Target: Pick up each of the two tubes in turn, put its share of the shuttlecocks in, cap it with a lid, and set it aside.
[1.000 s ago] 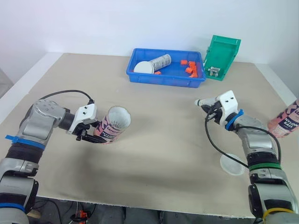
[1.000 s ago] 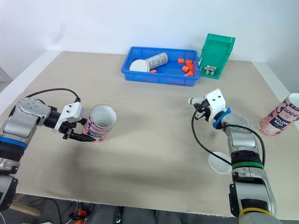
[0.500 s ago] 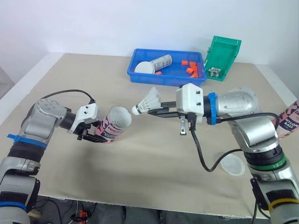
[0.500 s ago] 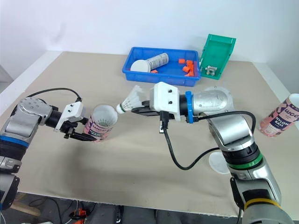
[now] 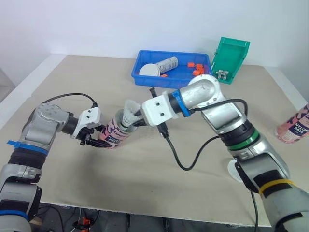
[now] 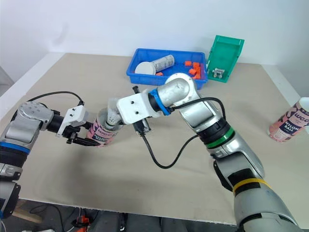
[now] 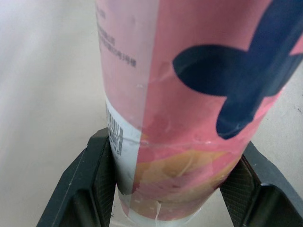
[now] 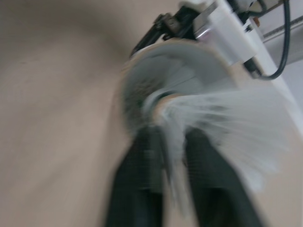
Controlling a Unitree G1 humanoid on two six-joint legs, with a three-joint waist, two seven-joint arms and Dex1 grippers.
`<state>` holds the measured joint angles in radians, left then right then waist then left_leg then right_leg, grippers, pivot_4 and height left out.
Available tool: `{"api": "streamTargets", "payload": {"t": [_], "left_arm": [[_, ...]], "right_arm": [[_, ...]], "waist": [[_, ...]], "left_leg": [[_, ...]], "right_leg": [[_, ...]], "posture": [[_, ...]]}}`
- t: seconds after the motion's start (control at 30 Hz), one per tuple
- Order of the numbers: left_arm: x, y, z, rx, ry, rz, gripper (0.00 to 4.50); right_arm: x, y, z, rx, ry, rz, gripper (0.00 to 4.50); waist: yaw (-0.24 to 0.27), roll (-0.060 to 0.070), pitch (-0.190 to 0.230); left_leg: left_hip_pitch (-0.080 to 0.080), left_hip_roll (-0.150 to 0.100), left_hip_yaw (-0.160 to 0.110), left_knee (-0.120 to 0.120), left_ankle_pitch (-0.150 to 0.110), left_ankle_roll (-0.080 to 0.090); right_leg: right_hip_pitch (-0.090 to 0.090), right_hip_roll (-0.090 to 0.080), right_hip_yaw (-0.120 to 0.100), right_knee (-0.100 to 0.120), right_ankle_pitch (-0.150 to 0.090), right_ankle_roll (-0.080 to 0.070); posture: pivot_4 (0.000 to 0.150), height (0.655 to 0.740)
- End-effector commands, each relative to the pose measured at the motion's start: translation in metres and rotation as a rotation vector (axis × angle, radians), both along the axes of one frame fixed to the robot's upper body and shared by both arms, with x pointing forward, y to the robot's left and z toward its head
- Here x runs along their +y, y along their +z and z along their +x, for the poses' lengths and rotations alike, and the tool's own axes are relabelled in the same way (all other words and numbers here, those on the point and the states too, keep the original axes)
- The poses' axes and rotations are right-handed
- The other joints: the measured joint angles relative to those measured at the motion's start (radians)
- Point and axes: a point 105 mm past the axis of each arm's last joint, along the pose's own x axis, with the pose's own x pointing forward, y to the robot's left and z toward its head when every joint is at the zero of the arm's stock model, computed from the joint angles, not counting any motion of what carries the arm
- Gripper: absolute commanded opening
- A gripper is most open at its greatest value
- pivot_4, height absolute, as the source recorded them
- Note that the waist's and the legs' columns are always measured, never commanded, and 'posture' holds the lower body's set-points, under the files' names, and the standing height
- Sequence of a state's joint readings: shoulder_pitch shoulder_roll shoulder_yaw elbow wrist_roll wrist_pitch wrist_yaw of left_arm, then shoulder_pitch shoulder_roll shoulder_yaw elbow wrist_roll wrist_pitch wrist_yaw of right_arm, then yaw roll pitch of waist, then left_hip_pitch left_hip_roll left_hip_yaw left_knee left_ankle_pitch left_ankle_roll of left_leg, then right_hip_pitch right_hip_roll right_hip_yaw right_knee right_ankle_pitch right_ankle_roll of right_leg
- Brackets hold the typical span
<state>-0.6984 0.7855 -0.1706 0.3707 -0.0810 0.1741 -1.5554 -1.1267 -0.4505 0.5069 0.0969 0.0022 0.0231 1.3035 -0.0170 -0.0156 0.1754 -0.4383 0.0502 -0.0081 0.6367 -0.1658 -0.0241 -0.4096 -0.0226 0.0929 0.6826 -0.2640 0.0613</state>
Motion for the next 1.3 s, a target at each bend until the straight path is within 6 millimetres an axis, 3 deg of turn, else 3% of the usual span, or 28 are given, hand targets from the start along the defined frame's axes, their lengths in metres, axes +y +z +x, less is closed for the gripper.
{"api": "streamTargets", "payload": {"t": [0.03,0.07,0.17,0.3,0.5,0.57,0.8,0.83,1.0,1.17,1.3], "left_arm": [[-0.006,-0.011,-0.004,0.029,-0.021,0.008,2.63],[-0.006,-0.011,-0.004,0.029,-0.021,0.008,2.63],[-0.006,-0.011,-0.004,0.028,-0.019,0.009,2.63],[-0.006,-0.011,-0.004,0.027,-0.017,0.007,2.63],[-0.006,-0.010,-0.004,0.026,-0.018,0.004,2.63],[-0.006,-0.010,-0.003,0.025,-0.019,0.005,2.63],[-0.009,-0.007,0.002,0.021,-0.025,0.004,2.63],[-0.009,-0.007,0.002,0.020,-0.026,0.004,2.63],[-0.009,-0.005,0.003,0.015,-0.022,0.000,2.63],[-0.007,-0.005,0.001,0.016,-0.008,-0.006,2.63],[-0.007,-0.004,0.000,0.013,-0.002,-0.011,2.63]], "right_arm": [[0.005,0.019,-0.008,0.016,0.052,0.062,2.45],[0.004,0.023,-0.008,0.035,0.049,0.084,3.03],[-0.006,0.033,-0.008,0.108,0.041,0.152,3.94],[-0.026,0.037,-0.012,0.200,0.021,0.207,3.94],[-0.042,0.036,-0.017,0.249,-0.008,0.234,3.94],[-0.040,0.038,-0.017,0.254,-0.016,0.252,3.44],[-0.014,0.020,-0.008,0.182,-0.009,0.156,0.31],[-0.009,0.016,-0.006,0.165,-0.008,0.129,0.08],[0.021,0.004,0.000,0.103,0.026,0.036,0.08],[0.040,-0.030,-0.002,0.057,0.115,-0.195,0.08],[0.056,-0.047,-0.007,0.067,0.173,-0.264,0.08]], "waist": [[0.001,0.000,0.000],[0.001,0.000,0.000],[0.001,0.000,0.000],[0.001,0.000,0.000],[0.000,0.000,0.000],[0.000,0.000,0.000],[0.000,0.000,0.000],[0.001,0.000,0.000],[0.001,0.000,0.000],[0.002,0.000,0.000],[-0.001,0.000,0.000]], "left_leg": [[0.000,0.000,0.000,0.000,0.000,0.000],[0.000,0.000,0.000,0.000,0.000,0.000],[-0.001,-0.001,0.000,0.000,0.000,0.000],[-0.001,-0.001,-0.001,0.000,0.000,0.000],[-0.001,0.000,-0.001,-0.001,0.000,-0.001],[-0.001,0.000,-0.001,-0.001,0.000,-0.001],[-0.001,0.000,-0.001,-0.001,0.000,-0.001],[-0.001,0.000,-0.001,-0.001,0.000,-0.001],[-0.001,0.000,0.000,0.000,0.001,-0.001],[-0.002,0.000,-0.001,0.000,0.001,-0.001],[-0.001,0.001,-0.001,-0.001,0.001,-0.001]], "right_leg": [[0.000,0.000,0.000,0.000,0.000,0.000],[0.000,0.000,0.000,0.000,0.000,0.000],[0.001,-0.001,0.000,0.000,0.000,0.000],[0.001,-0.001,-0.001,0.000,0.000,-0.001],[0.001,-0.001,-0.002,0.000,-0.001,-0.002],[0.000,-0.001,-0.002,0.000,-0.001,-0.001],[0.000,-0.001,-0.002,0.000,-0.001,0.000],[0.000,-0.001,-0.002,0.000,-0.001,0.000],[0.000,-0.001,-0.003,0.000,-0.001,0.000],[0.001,-0.002,-0.004,0.000,-0.001,0.000],[0.001,-0.001,-0.005,0.000,-0.001,-0.001]], "posture": [[0.150,0.7079],[0.150,0.7079],[0.150,0.7079],[0.150,0.7079],[0.150,0.7079],[0.150,0.7079],[0.150,0.7079],[0.150,0.7079],[0.150,0.7079],[0.150,0.7079],[0.150,0.7079]]}}
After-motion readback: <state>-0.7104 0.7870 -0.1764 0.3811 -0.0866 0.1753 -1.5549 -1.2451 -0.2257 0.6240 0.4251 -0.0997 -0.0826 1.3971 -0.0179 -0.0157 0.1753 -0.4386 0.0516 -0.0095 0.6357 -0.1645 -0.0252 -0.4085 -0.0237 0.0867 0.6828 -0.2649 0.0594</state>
